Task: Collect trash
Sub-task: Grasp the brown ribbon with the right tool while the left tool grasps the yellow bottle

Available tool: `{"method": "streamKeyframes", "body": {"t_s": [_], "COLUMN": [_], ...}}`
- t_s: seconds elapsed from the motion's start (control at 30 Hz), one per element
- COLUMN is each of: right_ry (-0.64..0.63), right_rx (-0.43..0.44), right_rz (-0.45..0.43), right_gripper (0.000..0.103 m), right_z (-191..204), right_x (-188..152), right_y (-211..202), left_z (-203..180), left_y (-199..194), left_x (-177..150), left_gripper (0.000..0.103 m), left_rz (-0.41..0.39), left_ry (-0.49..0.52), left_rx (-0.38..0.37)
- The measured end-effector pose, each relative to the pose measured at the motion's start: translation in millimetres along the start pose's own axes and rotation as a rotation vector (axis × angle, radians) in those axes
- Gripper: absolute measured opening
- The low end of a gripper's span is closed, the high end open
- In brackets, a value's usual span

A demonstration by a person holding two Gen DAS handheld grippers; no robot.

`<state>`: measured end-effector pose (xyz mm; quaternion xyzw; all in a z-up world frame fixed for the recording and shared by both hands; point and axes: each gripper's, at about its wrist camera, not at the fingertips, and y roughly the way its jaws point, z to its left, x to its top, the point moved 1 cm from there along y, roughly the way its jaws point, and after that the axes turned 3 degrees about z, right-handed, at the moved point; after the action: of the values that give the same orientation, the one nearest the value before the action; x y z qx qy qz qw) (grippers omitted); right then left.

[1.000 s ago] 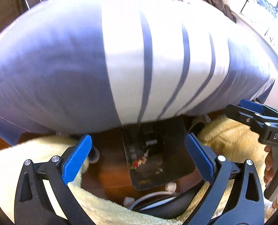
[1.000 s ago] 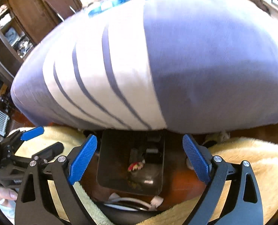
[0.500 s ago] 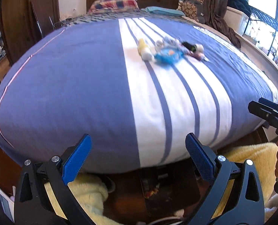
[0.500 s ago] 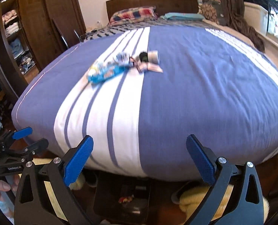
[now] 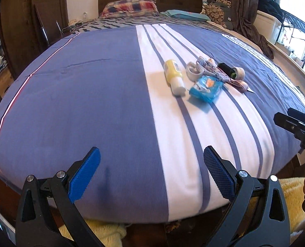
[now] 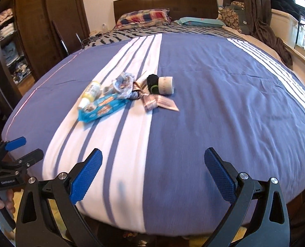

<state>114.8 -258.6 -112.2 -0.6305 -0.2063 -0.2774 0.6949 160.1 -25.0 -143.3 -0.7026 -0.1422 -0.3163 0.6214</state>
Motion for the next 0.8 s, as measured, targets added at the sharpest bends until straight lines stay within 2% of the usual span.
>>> {"method": "streamKeyframes", "body": {"t_s": [0.17,0.27,0.33,0.43,0.6,0.7,0.77,0.8], "right_ry": [-0.013,-0.024,-0.032,-0.045,-0.048,-0.049,-0.053,-0.053], "right_rx": [-0.002,0.028,0.032,0.03,0.028,0.026,0.026,0.028], "right_rz": [-0.028,-0.029,-0.022,-0.015,-0.001,0.01,0.009,0.007], "right_gripper": [0.098,0.074,0.067,0.058,0.054,0.045,0.034,0.032], "right_z": [-2,-1,0,3,3,1,0,-1], "right_x": [20,34,41,50,58,60,60,61], "right_y": [19,33,44,57,73,83,86,87], "left_z": [-6,-9,-11,-14,-20,-19,-21,-22], "left_y": [19,27,30,35,46,55,62,69], "left_x": [17,25,31,43,66,81,89,94], "left_gripper": [0.095,0.095,0.095,0.095,0.095,0.094,0.094,0.09], "left_rz": [0.014,0.016,0.013,0.003,-0.016,-0.032,-0.036,-0.032], "left_ry": [0.014,0.018,0.019,0.021,0.024,0.014,0.014,0.02], "left_rx": [-0.003,-0.009,-0.016,-0.02,-0.03,-0.031,-0.031,-0.027]}}
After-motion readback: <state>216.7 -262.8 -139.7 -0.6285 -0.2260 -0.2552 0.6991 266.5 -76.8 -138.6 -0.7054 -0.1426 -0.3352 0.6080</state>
